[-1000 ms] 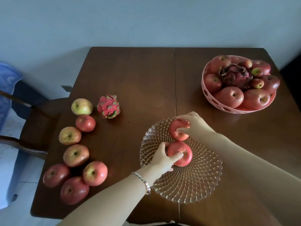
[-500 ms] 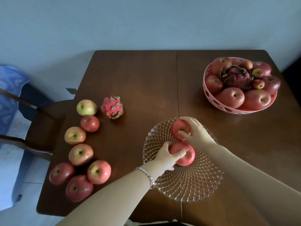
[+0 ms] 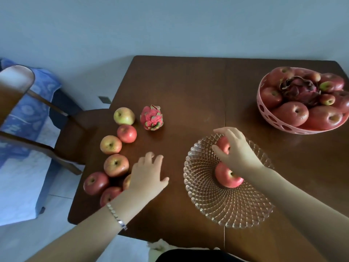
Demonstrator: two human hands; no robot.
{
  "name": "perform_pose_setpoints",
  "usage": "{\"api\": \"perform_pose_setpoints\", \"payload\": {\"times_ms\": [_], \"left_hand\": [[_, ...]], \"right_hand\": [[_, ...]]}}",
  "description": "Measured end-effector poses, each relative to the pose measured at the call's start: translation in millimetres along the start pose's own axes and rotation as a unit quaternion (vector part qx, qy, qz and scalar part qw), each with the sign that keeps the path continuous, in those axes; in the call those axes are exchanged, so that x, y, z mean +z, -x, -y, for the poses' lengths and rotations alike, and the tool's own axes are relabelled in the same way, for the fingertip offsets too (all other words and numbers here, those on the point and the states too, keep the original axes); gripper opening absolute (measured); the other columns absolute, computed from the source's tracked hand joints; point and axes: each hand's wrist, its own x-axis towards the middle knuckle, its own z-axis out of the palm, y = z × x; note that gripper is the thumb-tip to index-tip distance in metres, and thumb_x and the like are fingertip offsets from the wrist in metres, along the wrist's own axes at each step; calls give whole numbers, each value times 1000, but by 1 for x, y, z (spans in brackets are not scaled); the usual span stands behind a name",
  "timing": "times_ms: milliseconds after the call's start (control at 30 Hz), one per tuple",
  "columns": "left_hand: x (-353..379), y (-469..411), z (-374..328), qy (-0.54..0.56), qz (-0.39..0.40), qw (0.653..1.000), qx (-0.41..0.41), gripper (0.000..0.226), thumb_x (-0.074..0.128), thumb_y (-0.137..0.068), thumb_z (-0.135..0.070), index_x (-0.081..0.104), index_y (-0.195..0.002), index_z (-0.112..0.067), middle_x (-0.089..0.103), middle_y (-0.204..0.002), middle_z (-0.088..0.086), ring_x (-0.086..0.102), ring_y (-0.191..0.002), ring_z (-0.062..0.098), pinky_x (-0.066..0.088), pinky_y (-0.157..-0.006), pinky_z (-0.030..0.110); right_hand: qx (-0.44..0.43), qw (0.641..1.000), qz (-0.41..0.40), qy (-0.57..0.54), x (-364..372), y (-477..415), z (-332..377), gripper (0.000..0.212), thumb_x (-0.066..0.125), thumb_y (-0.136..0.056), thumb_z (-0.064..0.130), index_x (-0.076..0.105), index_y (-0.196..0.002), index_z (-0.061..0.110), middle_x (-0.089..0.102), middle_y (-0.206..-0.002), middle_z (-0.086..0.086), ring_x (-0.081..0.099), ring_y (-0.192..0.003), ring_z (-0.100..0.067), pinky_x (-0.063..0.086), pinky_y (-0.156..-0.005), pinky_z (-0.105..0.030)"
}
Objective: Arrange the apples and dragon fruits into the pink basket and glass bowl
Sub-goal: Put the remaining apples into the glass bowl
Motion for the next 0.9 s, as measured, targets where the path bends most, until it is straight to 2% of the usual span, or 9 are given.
{"api": "perform_pose_setpoints", "payload": {"times_ms": [100,200,333,400,467,567,667,767,900], "left_hand": [[12,9,41,-71,97,991,-63,79,59,-79,-56,25,-142,-23,32,-145,12,37,-131,33,39,-101,40],[27,16,56,-51,116,990,-56,76,62,-79,-49,26,-142,-26,36,-143,9,40,-127,31,43,-96,38],[27,21,50,86,61,992,-72,74,71,-73,-40,35,-137,-27,41,-137,4,44,-120,31,45,-93,36],[18,24,34,180,1,983,-20,78,77,-67,-38,40,-134,-26,44,-135,0,45,-118,27,43,-94,34],[-1,30,7,241,-58,965,79,83,79,-64,-36,39,-135,-25,45,-135,-4,44,-114,21,43,-94,30],[-25,32,-37,240,-93,945,202,88,79,-68,-33,31,-141,-27,42,-138,-5,37,-118,18,44,-96,31],[-27,23,-66,291,-57,928,227,87,76,-73,-33,25,-144,-25,37,-143,-3,34,-127,15,39,-104,30],[-11,10,-91,356,25,920,164,78,69,-81,-34,24,-144,-20,34,-146,4,39,-131,19,38,-108,35],[16,-9,-121,441,168,881,15,70,62,-86,-36,24,-142,-18,42,-137,10,57,-110,27,50,-86,33]], "right_hand": [[-53,998,38,-23,22,3,26,32,60,-87,19,58,-120,18,49,-128,-1,39,-126,-16,25,-99,-17],[-71,991,112,-33,48,9,43,31,59,-88,19,58,-119,18,47,-129,-1,36,-124,-15,23,-94,-10],[-21,984,156,-85,66,22,51,31,59,-88,23,58,-118,21,49,-126,2,41,-120,-11,27,-88,-3],[45,971,188,-139,69,28,54,39,61,-86,30,52,-124,24,51,-122,4,48,-114,-10,37,-97,-17],[122,940,225,-223,64,34,58,50,66,-82,34,45,-127,27,52,-114,6,53,-106,-11,47,-90,-25],[193,912,165,-323,46,41,49,48,73,-77,25,45,-115,28,57,-102,6,60,-91,-9,54,-76,-21],[251,904,72,-340,20,50,20,58,75,-74,25,44,-123,23,54,-109,-2,60,-95,-16,57,-76,-28],[321,879,-19,-352,-5,55,-22,64,76,-74,27,40,-124,12,51,-112,-7,61,-100,-26,55,-85,-42],[361,858,-85,-354,-25,54,-71,58,77,-73,23,50,-123,8,58,-107,-9,63,-100,-29,57,-81,-47]]}}
